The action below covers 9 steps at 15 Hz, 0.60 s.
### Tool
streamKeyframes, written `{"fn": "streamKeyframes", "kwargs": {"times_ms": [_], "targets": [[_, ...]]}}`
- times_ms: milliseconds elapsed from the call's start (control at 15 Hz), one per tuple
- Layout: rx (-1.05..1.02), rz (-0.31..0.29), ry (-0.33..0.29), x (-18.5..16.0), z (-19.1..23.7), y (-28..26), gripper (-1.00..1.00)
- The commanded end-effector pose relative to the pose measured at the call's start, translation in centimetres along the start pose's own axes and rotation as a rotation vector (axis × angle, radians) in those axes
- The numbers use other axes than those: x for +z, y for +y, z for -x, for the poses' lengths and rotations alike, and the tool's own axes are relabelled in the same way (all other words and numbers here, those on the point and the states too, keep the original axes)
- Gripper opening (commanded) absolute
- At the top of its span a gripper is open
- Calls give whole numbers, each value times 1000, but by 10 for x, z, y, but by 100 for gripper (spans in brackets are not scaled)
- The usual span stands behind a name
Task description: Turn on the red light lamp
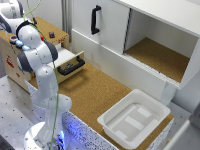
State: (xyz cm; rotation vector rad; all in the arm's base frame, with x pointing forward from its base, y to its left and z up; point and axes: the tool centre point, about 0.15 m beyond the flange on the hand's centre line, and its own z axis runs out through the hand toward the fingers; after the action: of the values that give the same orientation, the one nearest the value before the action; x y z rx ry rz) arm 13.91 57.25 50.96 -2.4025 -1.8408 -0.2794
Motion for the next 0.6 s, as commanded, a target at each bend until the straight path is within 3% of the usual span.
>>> {"fn": "streamKeyframes", "kwargs": {"times_ms": [0, 533], "targets": [[3, 129, -214, -9, -51, -14, -100], [19, 107, -237, 3, -46, -10, -100]]}}
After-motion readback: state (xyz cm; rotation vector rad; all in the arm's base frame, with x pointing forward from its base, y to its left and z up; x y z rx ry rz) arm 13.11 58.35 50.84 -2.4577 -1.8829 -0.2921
